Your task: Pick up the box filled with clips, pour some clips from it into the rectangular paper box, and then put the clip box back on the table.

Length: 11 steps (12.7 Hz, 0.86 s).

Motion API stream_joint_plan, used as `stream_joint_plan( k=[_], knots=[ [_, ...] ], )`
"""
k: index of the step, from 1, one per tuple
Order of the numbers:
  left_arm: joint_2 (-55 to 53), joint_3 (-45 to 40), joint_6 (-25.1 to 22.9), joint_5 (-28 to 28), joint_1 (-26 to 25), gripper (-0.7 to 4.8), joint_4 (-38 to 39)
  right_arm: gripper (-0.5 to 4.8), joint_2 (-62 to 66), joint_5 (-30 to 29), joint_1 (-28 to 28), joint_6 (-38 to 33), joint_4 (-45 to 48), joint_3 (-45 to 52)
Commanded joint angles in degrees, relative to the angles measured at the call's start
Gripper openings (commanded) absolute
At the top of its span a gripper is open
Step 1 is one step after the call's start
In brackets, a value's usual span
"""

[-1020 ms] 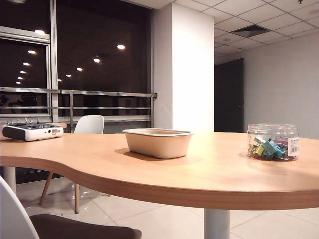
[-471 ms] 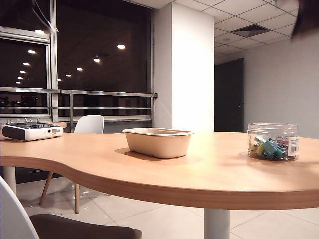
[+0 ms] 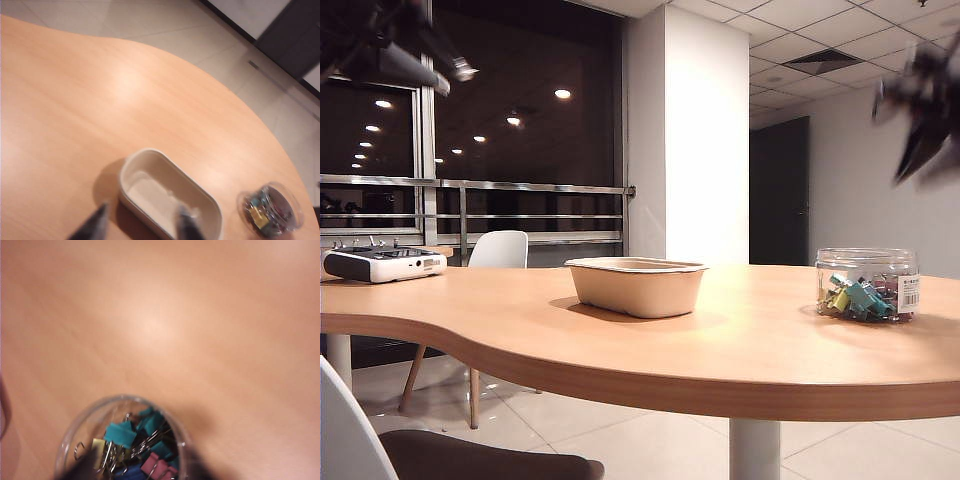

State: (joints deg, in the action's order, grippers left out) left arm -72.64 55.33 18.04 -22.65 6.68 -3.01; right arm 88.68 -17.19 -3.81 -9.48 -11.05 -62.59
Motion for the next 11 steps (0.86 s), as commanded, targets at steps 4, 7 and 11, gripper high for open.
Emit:
stream_joint_plan(
  k=[4, 7, 11],
  knots=[
    [-0.7, 0.2, 1.1, -0.6, 0.3, 2.79, -0.5, 3.28, 5.9, -2.3, 0.1, -0.2, 4.1, -0.7],
    [-0.8, 0.4, 2.3, -0.7, 0.3, 2.78, 6.1, 2.95, 6.8, -2.5, 0.1, 1.2, 3.9, -1.1],
    [-0.8, 7.6, -8.3, -0.7, 0.3, 0.7, 18.5, 2.96, 6.8, -2.5, 0.0, 2.1, 2.7, -1.3]
  ],
)
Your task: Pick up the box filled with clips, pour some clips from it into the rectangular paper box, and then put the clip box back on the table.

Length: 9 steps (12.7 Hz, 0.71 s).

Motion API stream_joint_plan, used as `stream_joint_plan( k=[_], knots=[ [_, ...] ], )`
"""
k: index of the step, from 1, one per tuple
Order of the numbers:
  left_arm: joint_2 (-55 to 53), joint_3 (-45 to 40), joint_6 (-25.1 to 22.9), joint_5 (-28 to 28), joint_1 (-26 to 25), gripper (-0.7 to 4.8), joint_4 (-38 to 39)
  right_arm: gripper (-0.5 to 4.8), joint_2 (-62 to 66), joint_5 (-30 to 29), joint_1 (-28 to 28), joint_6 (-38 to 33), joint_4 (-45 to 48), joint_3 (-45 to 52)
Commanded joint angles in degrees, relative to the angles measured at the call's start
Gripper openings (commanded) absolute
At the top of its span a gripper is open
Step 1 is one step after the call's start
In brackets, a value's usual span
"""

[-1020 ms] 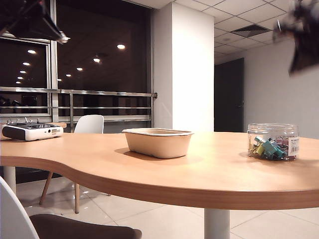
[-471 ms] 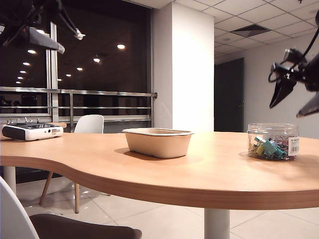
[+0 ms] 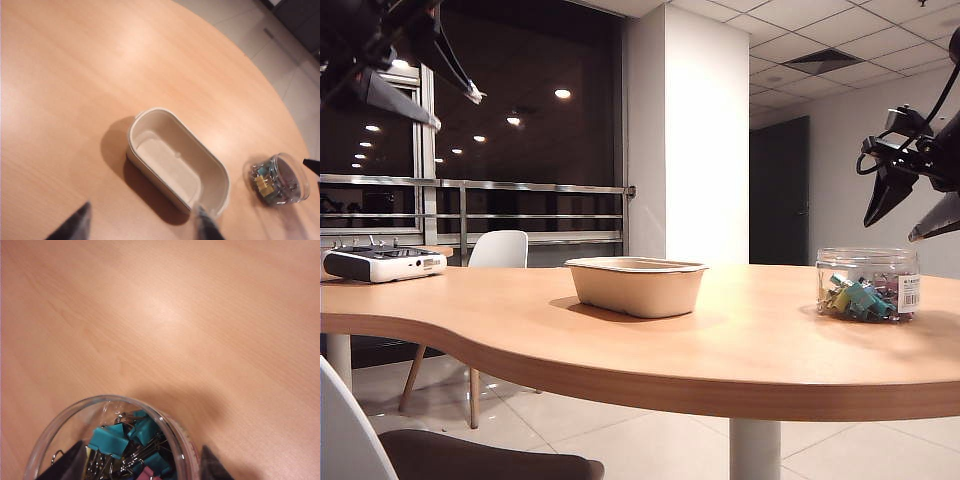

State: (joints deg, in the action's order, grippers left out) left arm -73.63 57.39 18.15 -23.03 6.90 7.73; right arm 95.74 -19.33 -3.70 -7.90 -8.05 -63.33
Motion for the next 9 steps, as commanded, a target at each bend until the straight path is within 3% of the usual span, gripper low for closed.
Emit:
stream_joint_plan(
  k=[1, 4, 7, 9],
  knots=[
    [0.2, 7.4, -10.4, -0.4, 0.4, 0.15, 9.4, 2.96, -0.2, -0.3, -0.1, 0.5, -0.6, -0.6],
    [0.2, 12.4, -16.7, 0.1, 4.3, -0.06, 13.8, 2.96, -0.2, -0.3, -0.1, 0.6, -2.8, -1.7],
    [-0.3, 12.6, -17.3, 2.1, 9.2, -0.06, 14.5, 2.95, 1.2, 0.0, -0.2, 0.7, -3.3, -3.4],
    [-0.4, 12.6, -17.3, 2.4, 9.2, -0.06, 14.4, 2.95, 2.4, -0.4, -0.4, 0.7, -4.8, -3.4]
  ],
)
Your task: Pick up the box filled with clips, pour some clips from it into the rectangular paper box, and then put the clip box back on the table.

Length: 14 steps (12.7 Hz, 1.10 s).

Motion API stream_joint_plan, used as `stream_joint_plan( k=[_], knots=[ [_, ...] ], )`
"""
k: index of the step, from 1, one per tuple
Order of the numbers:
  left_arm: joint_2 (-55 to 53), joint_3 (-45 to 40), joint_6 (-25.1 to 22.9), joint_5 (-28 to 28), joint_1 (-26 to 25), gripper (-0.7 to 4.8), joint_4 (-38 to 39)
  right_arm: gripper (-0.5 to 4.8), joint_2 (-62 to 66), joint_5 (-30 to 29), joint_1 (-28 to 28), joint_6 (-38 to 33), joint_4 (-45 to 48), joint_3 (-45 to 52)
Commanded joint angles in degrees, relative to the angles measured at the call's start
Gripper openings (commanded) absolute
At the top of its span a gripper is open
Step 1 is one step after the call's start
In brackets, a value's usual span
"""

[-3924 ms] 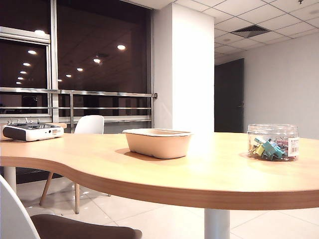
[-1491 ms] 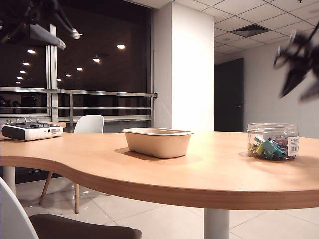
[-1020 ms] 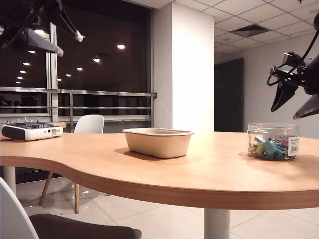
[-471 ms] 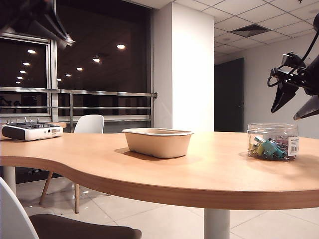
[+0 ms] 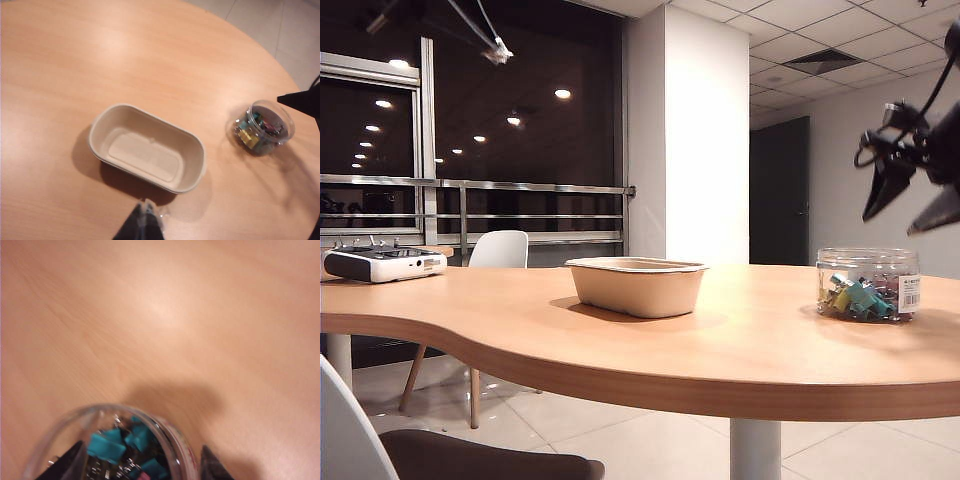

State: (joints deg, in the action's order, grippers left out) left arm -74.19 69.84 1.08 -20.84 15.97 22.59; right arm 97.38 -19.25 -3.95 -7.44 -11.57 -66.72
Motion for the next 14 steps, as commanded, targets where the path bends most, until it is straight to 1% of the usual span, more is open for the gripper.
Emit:
stream_joint_plan(
  k=[1, 4, 5, 11, 12, 13, 14],
  knots=[
    [0.1, 0.2, -0.2, 0.3, 0.2, -0.06, -0.4, 2.95, 1.4, -0.6, -0.2, 0.8, -2.2, 0.0],
    [0.1, 0.2, -0.2, 0.5, 0.1, -0.06, -0.4, 2.9, 2.8, 0.1, -0.2, 1.5, -2.8, 0.0],
    [0.1, 0.2, -0.2, 0.5, 0.1, -0.06, -0.4, 2.63, 3.2, 0.2, -0.3, 1.5, -2.8, 0.0],
    [0.1, 0.2, -0.2, 0.5, 0.1, -0.06, -0.4, 2.58, 4.1, 0.2, -0.3, 1.4, -2.1, 0.0],
    [0.1, 0.2, -0.2, 0.5, 0.1, -0.06, -0.5, 2.06, 4.1, 0.2, -0.3, 1.0, -1.4, 0.0],
    [0.1, 0.2, -0.2, 0.5, 0.1, -0.06, -0.6, 1.39, 4.1, 0.2, -0.3, 1.0, -1.4, 0.0],
    [0.1, 0.2, -0.2, 0.5, 0.1, -0.06, -0.7, 1.17, 4.1, 0.2, -0.3, 1.0, -1.4, 0.0]
  ],
)
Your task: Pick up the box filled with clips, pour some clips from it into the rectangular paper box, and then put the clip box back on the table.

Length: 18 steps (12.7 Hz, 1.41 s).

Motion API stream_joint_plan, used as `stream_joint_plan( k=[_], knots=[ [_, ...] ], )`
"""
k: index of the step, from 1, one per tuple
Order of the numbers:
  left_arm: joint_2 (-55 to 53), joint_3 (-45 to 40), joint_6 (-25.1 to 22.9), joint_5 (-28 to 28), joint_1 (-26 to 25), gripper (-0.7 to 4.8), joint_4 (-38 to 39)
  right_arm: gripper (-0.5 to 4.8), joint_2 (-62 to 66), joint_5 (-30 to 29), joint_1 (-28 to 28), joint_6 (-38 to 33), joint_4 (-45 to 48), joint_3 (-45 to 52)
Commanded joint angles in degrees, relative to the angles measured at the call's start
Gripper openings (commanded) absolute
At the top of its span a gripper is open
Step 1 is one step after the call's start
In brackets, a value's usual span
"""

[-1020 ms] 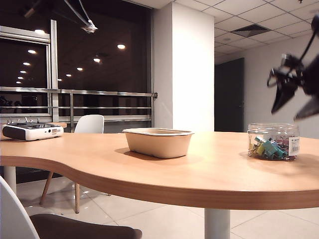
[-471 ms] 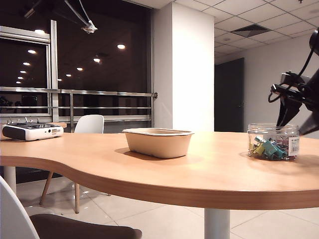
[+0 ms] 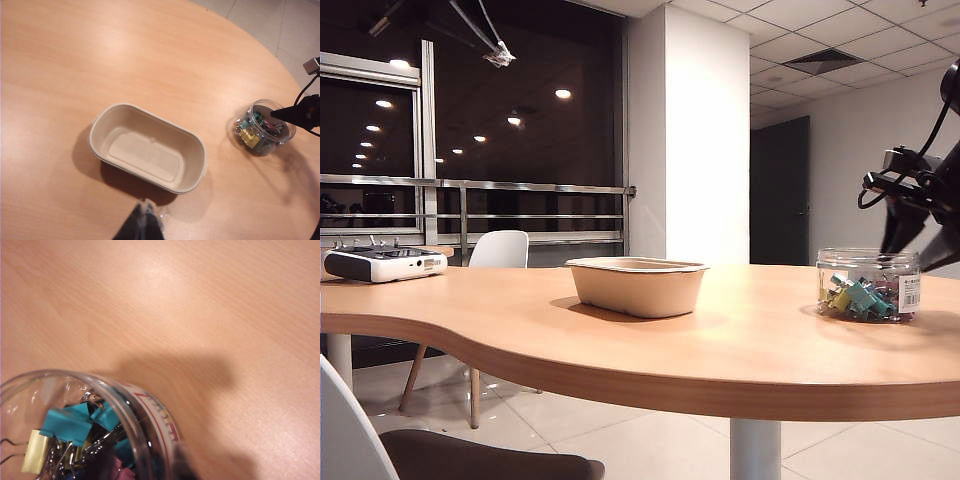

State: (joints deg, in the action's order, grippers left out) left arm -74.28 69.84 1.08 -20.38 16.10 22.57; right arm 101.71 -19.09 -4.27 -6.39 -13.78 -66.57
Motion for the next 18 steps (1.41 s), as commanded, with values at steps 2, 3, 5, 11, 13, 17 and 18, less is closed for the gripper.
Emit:
stream_joint_plan(
  k=[2, 3, 5, 11, 13, 17, 18],
  knots=[
    [0.2, 0.2, -0.2, 0.0, 0.0, -0.06, -0.8, 0.8, 0.0, 0.1, 0.1, 0.0, 0.8, -0.2],
    [0.2, 0.2, -0.2, 0.0, 0.0, -0.06, -0.8, 0.39, 0.2, 0.1, 0.1, 0.0, 0.7, -0.2],
    [0.2, 0.2, -0.2, 0.0, 0.0, -0.06, -0.8, 0.4, 0.2, 0.1, 0.1, 0.0, 0.7, -0.2],
    [0.2, 0.2, -0.2, 0.0, 0.0, -0.06, -0.8, 0.96, 0.3, -0.2, 1.1, 0.0, 0.9, -0.2],
    [0.2, 0.2, 0.0, 0.0, 0.0, -0.06, -0.8, 0.95, 0.4, 0.9, 2.0, 0.0, 1.8, -0.2],
    [0.2, 0.2, 0.0, 0.0, 0.0, -0.06, -0.8, 1.9, 0.9, 0.7, 2.4, 0.0, 1.9, -0.2],
    [0.2, 0.2, 0.0, 0.0, 0.0, -0.06, -0.8, 1.89, 0.9, 0.7, 2.5, 0.0, 2.0, -0.2]
  ],
)
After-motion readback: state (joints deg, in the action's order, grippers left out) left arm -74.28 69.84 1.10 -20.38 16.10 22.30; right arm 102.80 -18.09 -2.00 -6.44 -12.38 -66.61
